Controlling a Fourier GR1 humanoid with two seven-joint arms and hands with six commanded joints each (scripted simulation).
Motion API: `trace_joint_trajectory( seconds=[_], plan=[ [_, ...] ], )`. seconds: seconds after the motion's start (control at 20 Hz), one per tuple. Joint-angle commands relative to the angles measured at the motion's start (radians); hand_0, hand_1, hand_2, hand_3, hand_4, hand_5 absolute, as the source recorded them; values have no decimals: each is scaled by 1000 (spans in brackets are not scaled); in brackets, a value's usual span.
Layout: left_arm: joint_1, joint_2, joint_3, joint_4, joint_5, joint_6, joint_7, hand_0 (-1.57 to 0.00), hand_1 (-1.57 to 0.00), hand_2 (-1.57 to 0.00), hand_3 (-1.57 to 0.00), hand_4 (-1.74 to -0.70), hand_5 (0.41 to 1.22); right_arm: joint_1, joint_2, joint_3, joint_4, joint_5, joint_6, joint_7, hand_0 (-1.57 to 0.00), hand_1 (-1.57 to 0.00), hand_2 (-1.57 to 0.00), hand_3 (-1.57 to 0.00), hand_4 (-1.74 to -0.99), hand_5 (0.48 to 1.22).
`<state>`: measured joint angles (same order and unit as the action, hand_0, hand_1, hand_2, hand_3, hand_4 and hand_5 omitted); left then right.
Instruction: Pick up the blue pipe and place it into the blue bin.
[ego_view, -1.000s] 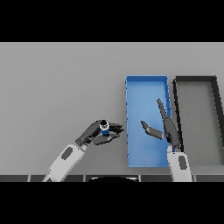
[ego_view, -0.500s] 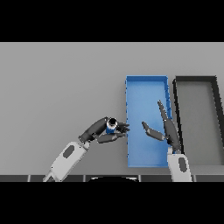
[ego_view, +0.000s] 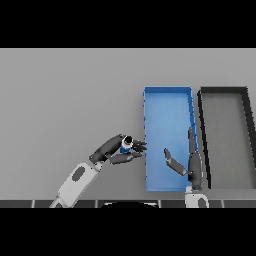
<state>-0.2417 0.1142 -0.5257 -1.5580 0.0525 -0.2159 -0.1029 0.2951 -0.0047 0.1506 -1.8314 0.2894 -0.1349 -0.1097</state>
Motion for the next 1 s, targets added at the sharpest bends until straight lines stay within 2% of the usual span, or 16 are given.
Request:
trace_joint_trajectory(
  seconds=[0.0, 0.1, 0.15, 0.25, 0.3, 0.4, 0.5, 0.6, 0.7, 0.8, 0.95],
  plan=[
    [-9, -1, 4, 2, -3, -5, 5, -1571, -1571, -1571, -1571, -1475, 1221, -7, 0, -5, -19, -45, 24, -43, 1, -22, -30, 1, -1166, 571],
    [-4, 0, 16, 3, -5, -9, 8, -1571, -1571, -1571, -1571, -1475, 1221, -13, -32, -9, -87, -118, 87, -92, 1, -14, -25, 1, -1175, 592],
    [-3, -2, 16, 3, -6, -18, 14, -1571, -1571, -1571, -1571, -1475, 1221, -20, -47, -4, -129, -139, 110, -80, 1, -11, -20, 1, -1169, 597],
    [2, -9, 18, 3, -19, -19, 12, -1571, -1571, -1571, -1571, -1474, 1221, -31, -112, 9, -210, -165, 178, -19, 1, -6, -12, 1, -1165, 589],
    [-1, -16, 20, 0, -18, -21, 24, -1571, -1571, -1571, -1571, -1474, 1221, -45, -136, 19, -252, -191, 210, 30, 1, -5, -10, 1, -1171, 579],
    [1, -18, 23, -3, -29, -27, 14, -1571, -1571, -1571, -1571, -1473, 1221, -84, -178, 52, -279, -194, 263, 184, 1, -3, -6, 1, -1185, 554],
    [-1, -23, 23, -6, -38, -33, 22, -1571, -1571, -1571, -1571, -1473, 1221, -144, -205, 87, -291, -185, 300, 269, 1, -1, -3, 1, -1205, 539],
    [-3, -27, 24, -7, -51, -37, 24, -1571, -1571, -1571, -1571, -1474, 1221, -199, -220, 115, -293, -186, 331, 289, 1, -1, -2, 1, -1230, 531],
    [-1, -28, 27, -1, -59, -47, 20, -1571, -1571, -1571, -1571, -1474, 1221, -258, -221, 141, -286, -190, 357, 341, 1, 0, -1, 1, -1256, 523],
    [2, -28, 35, -9, -61, -49, 32, -1571, -1571, -1571, -1571, -1475, 1221, -304, -224, 150, -282, -217, 386, 377, 1, 0, 0, 1, -1242, 524],
    [-4, -41, 40, -23, -60, -58, 55, -1571, -1571, -1571, -1571, -1475, 1221, -365, -191, 194, -272, -252, 420, 424, 1, 1, 0, 1, -1227, 528]
  ],
)
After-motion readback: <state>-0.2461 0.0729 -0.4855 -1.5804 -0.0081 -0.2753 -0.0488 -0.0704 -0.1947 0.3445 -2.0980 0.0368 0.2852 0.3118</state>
